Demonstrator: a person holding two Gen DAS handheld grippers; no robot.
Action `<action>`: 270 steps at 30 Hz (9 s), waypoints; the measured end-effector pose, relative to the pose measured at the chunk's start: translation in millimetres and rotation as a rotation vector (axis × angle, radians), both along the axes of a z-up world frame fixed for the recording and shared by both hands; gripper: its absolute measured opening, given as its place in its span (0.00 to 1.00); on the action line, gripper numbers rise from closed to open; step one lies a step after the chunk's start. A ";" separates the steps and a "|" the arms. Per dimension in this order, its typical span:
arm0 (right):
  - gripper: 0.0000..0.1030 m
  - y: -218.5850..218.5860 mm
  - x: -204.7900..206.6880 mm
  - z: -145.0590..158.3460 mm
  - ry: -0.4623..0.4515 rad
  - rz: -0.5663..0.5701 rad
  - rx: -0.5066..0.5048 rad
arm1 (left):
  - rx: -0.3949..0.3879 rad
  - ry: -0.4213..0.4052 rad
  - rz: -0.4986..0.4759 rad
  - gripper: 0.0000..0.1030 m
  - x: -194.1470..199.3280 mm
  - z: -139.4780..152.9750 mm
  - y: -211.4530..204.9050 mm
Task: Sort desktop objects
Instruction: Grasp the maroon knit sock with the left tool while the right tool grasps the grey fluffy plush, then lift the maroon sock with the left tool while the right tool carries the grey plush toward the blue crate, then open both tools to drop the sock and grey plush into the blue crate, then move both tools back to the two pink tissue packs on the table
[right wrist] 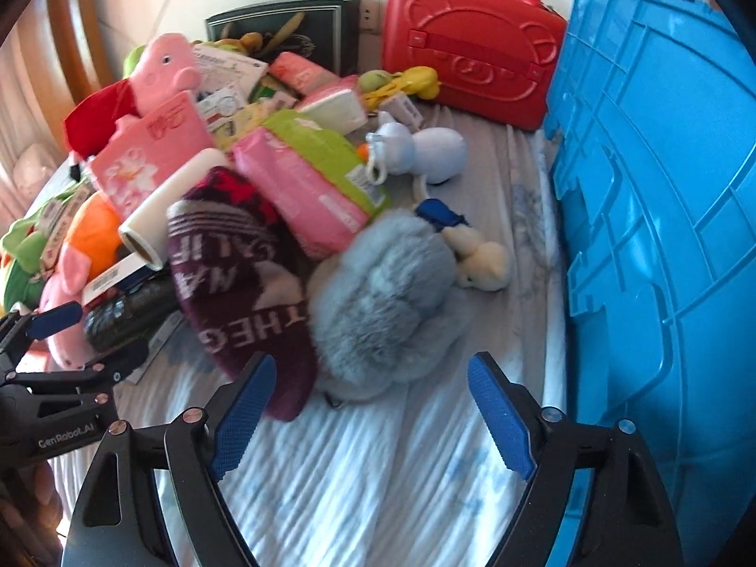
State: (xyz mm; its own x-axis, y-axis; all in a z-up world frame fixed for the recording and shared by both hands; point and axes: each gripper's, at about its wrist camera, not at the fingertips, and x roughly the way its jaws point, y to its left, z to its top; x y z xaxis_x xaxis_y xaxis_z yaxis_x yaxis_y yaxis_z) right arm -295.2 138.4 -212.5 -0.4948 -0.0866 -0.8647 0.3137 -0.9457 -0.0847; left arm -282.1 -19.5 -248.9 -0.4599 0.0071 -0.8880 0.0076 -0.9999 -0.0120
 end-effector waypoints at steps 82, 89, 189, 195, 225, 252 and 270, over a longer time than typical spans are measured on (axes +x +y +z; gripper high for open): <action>0.45 -20.9 67.7 23.9 0.106 0.104 0.034 | -0.026 0.169 -0.106 0.14 52.8 76.3 38.4; 0.45 -34.8 75.9 79.1 0.208 0.113 0.019 | -0.013 0.225 -0.091 0.13 62.0 113.6 25.7; 0.78 349.1 99.9 221.4 0.543 -0.457 0.154 | -0.032 0.271 -0.550 0.50 99.6 246.6 407.9; 1.00 335.1 116.6 225.8 0.574 -0.460 0.165 | -0.029 0.273 -0.522 0.51 104.4 246.3 391.0; 1.00 116.6 158.4 247.1 0.682 -0.024 -0.038 | -0.035 0.430 -0.037 0.51 145.2 257.3 109.3; 1.00 -170.6 142.8 72.2 0.198 0.468 0.007 | -0.033 -0.005 0.481 0.51 197.0 52.4 -225.2; 1.00 -282.1 171.7 -29.7 -0.020 0.479 0.056 | -0.078 -0.109 0.566 0.51 162.4 -32.2 -365.9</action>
